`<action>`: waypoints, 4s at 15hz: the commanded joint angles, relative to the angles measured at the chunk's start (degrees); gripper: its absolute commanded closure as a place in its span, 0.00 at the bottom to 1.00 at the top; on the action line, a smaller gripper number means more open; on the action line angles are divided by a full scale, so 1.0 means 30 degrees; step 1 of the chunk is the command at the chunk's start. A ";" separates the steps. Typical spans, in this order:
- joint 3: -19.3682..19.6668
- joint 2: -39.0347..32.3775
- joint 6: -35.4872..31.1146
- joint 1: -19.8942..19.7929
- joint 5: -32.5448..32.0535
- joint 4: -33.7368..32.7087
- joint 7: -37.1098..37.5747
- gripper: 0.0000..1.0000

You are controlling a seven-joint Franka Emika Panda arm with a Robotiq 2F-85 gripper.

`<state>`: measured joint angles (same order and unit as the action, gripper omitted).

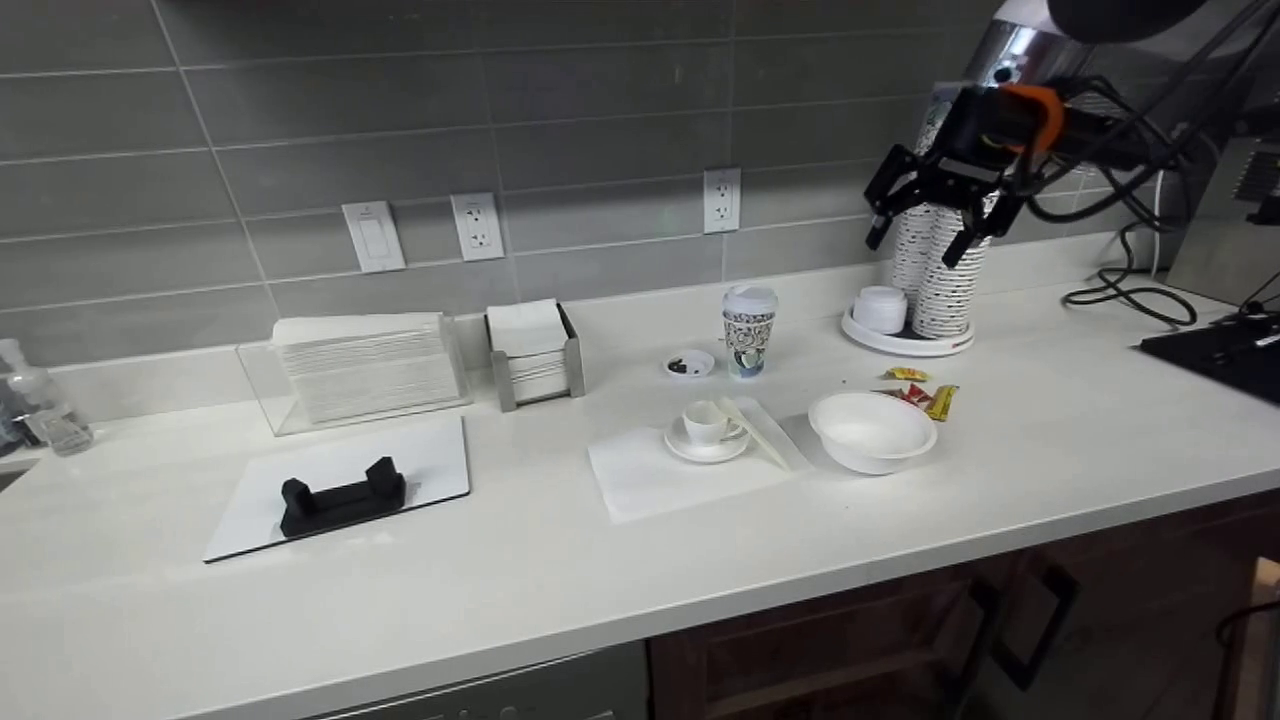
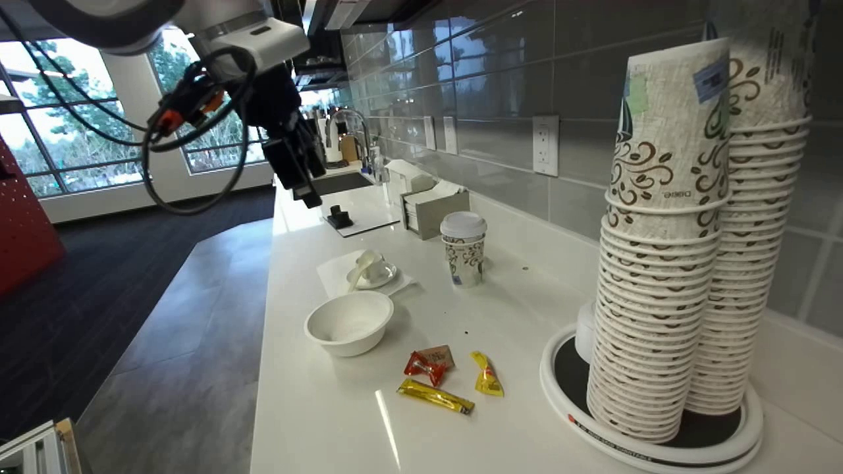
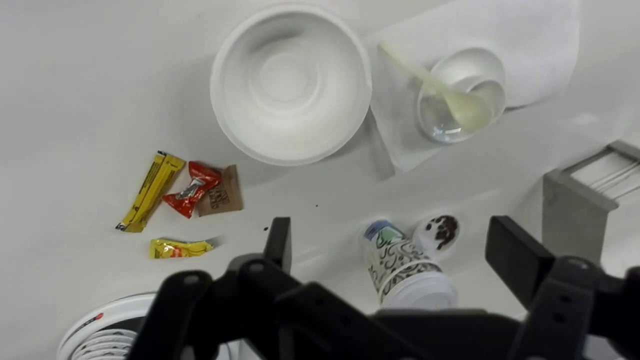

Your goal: Pick up one of the sachets and put it in the white plate

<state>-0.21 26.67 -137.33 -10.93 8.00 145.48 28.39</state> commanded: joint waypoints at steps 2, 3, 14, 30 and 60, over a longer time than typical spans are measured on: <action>-0.0474 -0.4345 -0.3253 -0.1512 -0.1292 -0.1867 0.3302 0.00; -0.0303 -0.5035 -0.3841 -0.1606 -0.1668 -0.2088 0.3581 0.00; 0.2747 -0.9914 -0.4750 -0.1490 -0.9510 -0.4528 0.8736 0.00; 0.4137 -1.2677 0.0885 -0.0027 -0.7058 -0.6661 0.9321 0.00; 0.6183 -1.5814 0.0059 -0.0346 -0.4984 -0.7430 0.5716 0.00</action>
<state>17.19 -20.62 -137.20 -13.09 -7.59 123.27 46.01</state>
